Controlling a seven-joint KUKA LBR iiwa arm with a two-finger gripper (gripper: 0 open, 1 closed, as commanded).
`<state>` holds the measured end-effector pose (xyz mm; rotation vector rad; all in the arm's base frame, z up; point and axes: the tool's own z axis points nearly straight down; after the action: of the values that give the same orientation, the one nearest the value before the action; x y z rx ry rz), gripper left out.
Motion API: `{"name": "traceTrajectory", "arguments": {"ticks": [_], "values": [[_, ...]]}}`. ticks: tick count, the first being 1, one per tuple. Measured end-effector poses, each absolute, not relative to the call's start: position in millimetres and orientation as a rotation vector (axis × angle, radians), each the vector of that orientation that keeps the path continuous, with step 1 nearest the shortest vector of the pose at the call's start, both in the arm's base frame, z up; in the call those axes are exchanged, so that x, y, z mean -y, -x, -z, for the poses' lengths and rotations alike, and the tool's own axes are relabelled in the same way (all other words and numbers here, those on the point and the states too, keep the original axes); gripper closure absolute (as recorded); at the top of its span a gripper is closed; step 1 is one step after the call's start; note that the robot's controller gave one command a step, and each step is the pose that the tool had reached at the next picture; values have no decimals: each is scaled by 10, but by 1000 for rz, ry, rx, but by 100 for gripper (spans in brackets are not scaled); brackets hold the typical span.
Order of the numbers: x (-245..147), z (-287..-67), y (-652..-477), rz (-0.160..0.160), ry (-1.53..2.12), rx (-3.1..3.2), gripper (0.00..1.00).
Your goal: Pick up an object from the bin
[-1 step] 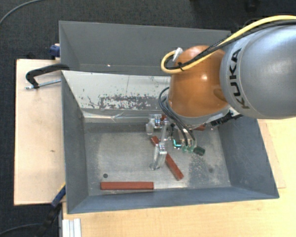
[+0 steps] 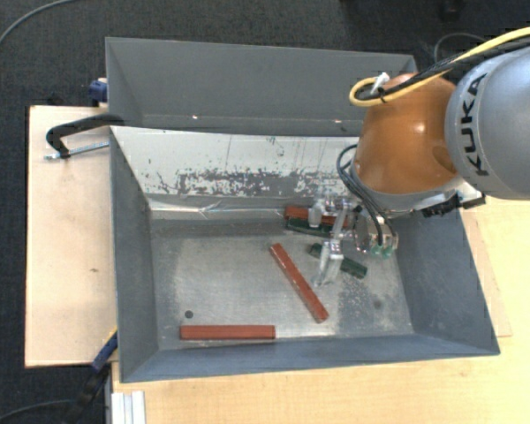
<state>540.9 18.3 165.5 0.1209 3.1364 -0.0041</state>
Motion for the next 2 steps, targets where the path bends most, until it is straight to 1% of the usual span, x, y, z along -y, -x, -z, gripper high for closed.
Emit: {"name": "traceTrajectory", "arguments": {"ticks": [1,2], "values": [[-138,-712,-5430,-2,709,-3057,0],[-676,-886,-5538,-5,417,-3106,0]]}}
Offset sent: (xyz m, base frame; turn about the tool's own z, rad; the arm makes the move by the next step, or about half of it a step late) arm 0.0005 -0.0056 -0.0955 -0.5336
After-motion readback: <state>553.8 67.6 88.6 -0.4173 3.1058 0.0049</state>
